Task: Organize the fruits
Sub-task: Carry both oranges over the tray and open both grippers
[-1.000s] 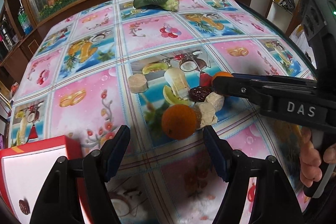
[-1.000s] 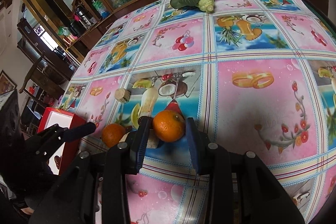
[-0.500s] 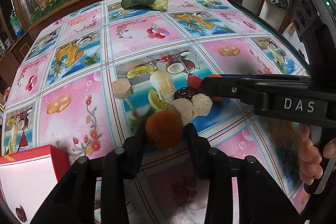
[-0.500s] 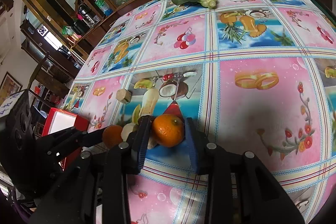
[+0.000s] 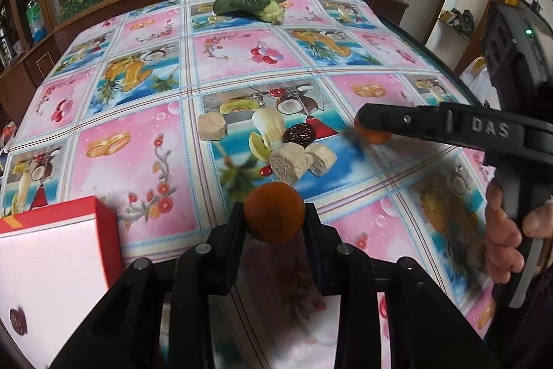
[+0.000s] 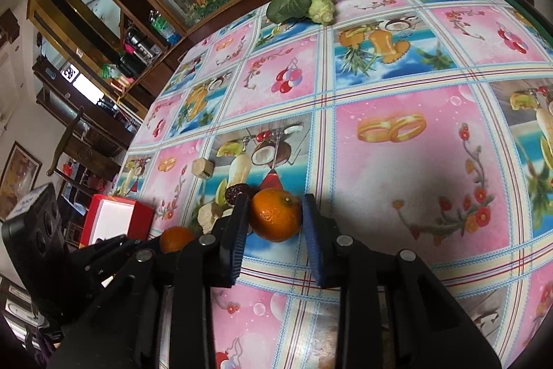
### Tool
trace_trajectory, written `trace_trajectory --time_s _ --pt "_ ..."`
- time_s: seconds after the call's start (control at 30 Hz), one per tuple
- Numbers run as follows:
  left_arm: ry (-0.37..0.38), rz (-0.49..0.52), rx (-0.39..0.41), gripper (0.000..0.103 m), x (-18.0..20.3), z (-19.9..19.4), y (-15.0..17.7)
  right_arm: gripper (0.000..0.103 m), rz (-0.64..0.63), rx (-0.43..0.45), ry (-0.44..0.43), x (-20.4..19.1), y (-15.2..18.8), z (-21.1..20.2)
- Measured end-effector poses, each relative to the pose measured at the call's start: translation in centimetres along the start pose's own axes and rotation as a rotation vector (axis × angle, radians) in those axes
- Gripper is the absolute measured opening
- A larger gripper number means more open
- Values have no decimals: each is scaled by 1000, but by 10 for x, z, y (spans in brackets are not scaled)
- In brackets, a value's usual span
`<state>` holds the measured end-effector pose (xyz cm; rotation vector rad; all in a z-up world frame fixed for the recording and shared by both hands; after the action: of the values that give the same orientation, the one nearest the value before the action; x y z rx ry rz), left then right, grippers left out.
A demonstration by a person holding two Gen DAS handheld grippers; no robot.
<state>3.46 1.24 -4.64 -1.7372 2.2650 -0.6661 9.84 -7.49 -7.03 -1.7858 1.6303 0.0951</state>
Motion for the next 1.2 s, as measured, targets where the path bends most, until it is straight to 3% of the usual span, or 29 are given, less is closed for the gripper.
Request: trace_trajectory --time_s 0.53,0.67,0.83,0.97,1.2 --pt "-21 -63 144 32 -30 -70 24 33 37 33 -19 -6 2 3" --pt "-69 -99 183 32 -56 -92 34 33 0 65 -73 -32 4 0" --pt "-141 -156 193 32 -96 -109 53 33 -45 92 -202 -80 11 -1" --pt "-198 -213 199 32 -127 -117 66 33 -83 57 -288 -118 23 12" --pt "-265 -262 183 32 -159 -117 85 33 -205 -10 -344 -189 51 40"
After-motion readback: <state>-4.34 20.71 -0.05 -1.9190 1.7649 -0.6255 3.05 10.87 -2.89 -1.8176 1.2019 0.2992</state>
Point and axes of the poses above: each gripper's, at about its wrist camera, not at the fingertips, and z roughly the way its jaws point, x to its right, y to its underside, the point moved 9 cm from there along z, roughly the way its jaws point, and after that the axes turned 7 degrees about -x, right-handed, at the moved point
